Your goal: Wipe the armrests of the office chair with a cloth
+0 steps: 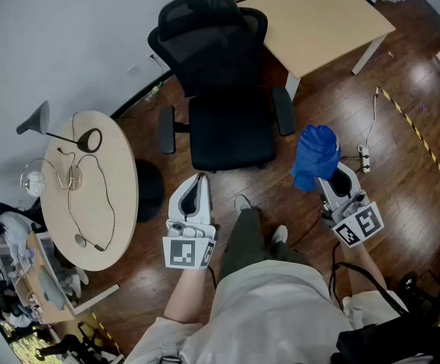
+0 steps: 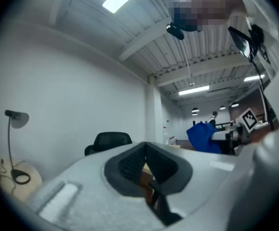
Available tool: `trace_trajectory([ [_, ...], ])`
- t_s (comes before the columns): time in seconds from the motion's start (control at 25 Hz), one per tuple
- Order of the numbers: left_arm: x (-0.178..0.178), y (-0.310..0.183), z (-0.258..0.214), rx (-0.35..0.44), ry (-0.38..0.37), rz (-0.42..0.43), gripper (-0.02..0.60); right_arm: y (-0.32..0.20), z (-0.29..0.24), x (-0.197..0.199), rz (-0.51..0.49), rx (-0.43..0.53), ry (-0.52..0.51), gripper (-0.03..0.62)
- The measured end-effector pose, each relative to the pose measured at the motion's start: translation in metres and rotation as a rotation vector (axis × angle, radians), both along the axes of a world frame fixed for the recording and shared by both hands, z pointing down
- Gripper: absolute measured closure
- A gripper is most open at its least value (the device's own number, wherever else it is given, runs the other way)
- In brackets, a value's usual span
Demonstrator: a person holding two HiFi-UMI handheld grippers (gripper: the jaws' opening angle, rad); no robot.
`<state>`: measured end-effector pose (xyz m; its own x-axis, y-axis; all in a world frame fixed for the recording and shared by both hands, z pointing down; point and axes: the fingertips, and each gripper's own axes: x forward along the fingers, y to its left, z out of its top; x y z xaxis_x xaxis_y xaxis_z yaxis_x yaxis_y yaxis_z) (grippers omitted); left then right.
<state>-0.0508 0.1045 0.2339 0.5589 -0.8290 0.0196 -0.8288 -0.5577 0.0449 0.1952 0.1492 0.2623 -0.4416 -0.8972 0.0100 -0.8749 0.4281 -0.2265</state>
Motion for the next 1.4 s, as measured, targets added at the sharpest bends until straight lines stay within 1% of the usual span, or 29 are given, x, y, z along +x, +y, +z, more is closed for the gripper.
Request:
trace_trajectory([
  [0.12,0.007,-0.063,0.040,0.017,0.002,0.000,0.583,-0.064,0.050,0.006,0.031,-0.039,0.040,0.505],
  [0.2,0.013,-0.099,0.059,0.024,0.000,0.028,0.583,-0.107,0.085,0.008,0.048,-0.084,0.057,0.505],
  [0.32,0.027,-0.144,0.101,0.012,-0.022,0.063,0.583,-0.174,0.161,0.023,0.076,-0.205,0.120,0.505],
  [0.4,0.041,-0.167,0.144,-0.011,-0.058,0.069,0.583,-0.222,0.220,0.039,0.081,-0.300,0.157,0.505],
  [0.44,0.051,-0.176,0.166,-0.028,-0.069,0.068,0.583,-0.247,0.247,0.048,0.079,-0.331,0.182,0.505],
  [0.52,0.073,-0.194,0.202,-0.065,-0.058,0.061,0.583,-0.295,0.292,0.065,0.071,-0.361,0.272,0.507],
  [0.6,0.087,-0.205,0.230,-0.096,-0.050,0.059,0.583,-0.337,0.335,0.079,0.052,-0.409,0.393,0.507],
  [0.64,0.089,-0.207,0.239,-0.106,-0.046,0.058,0.583,-0.352,0.355,0.083,0.041,-0.454,0.444,0.507],
  [0.72,0.084,-0.205,0.257,-0.138,-0.041,0.047,0.583,-0.369,0.384,0.087,0.033,-0.536,0.503,0.507],
  [0.84,0.073,-0.193,0.282,-0.205,-0.054,0.017,0.583,-0.354,0.387,0.080,0.019,-0.572,0.555,0.510],
  [0.96,0.074,-0.185,0.291,-0.225,-0.051,-0.002,0.583,-0.299,0.380,0.070,-0.020,-0.579,0.595,0.509],
  [1.04,0.080,-0.182,0.293,-0.228,-0.043,-0.003,0.584,-0.241,0.374,0.063,-0.037,-0.587,0.573,0.508],
  [1.12,0.088,-0.180,0.296,-0.233,-0.041,-0.003,0.583,-0.185,0.376,0.062,-0.031,-0.611,0.525,0.508],
  [1.2,0.095,-0.181,0.297,-0.234,-0.039,-0.007,0.583,-0.153,0.383,0.068,-0.007,-0.613,0.472,0.508],
  [1.28,0.096,-0.182,0.297,-0.231,-0.040,-0.011,0.583,-0.152,0.377,0.071,0.002,-0.555,0.426,0.507],
  [1.4,0.096,-0.183,0.295,-0.228,-0.044,-0.015,0.583,-0.169,0.336,0.076,0.016,-0.407,0.373,0.508],
])
